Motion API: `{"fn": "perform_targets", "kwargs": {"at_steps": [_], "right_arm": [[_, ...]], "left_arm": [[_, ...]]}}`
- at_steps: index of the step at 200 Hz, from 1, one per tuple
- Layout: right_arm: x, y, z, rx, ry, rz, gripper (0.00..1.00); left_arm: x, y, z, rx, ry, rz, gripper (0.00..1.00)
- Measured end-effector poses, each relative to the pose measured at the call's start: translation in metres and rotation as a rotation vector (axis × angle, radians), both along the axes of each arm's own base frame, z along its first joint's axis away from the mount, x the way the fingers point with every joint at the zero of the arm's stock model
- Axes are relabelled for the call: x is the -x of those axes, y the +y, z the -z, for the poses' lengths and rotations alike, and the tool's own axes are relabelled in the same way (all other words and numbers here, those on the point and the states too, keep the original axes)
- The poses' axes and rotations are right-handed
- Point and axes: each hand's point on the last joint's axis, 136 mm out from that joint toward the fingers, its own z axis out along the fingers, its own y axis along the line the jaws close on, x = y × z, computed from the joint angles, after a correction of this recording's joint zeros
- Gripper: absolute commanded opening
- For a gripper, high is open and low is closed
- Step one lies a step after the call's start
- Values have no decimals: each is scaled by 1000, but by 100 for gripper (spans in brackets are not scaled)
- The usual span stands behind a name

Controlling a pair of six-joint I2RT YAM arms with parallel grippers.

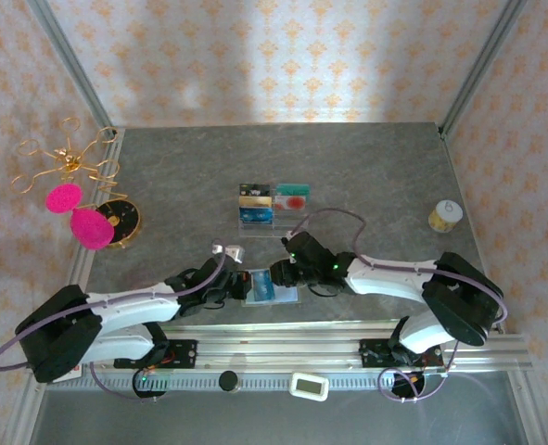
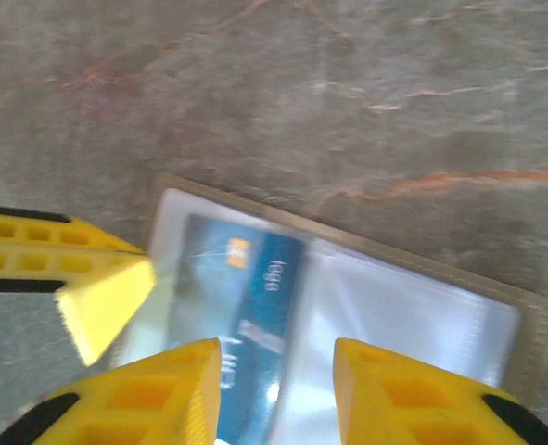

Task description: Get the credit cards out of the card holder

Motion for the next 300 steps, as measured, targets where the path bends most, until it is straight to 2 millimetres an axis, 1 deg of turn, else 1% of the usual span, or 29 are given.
{"fn": "perform_targets", "kwargs": {"at_steps": [11,27,56,81,100,166,191,200,218,233,276,300], "right_arm": [[4,6,-2,-28,19,-27,33],[11,14,3,-47,56,-63,32],[24,20,21,-38,128,-106,32],[26,18,35,-11,160,-96,32],[24,19,34,-12,159,-79,32],[18,16,33,-1,159,-31,33],[18,14,33,8,155,-24,32],[18,14,33,8,155,-24,32],[18,14,33,7,155,-24,32],[18,15,33,7,155,-24,32],[17,15,33,7,155,-24,32],[17,14,33,8,154,-23,32]], "left_arm": [[-1,-1,-6,15,-14,1,0],[-1,-2,-7,22,-17,3,0],[1,-2,-2,10,-2,11,0],[3,0,8,-16,21,11,0],[4,2,14,-30,32,8,0],[4,3,14,-31,30,6,0],[6,7,10,-29,22,3,0],[7,8,5,-19,11,2,0],[5,5,-8,15,-20,3,0],[3,2,-10,27,-27,8,0],[4,-7,5,12,19,40,0],[2,-12,1,24,10,55,0]]}}
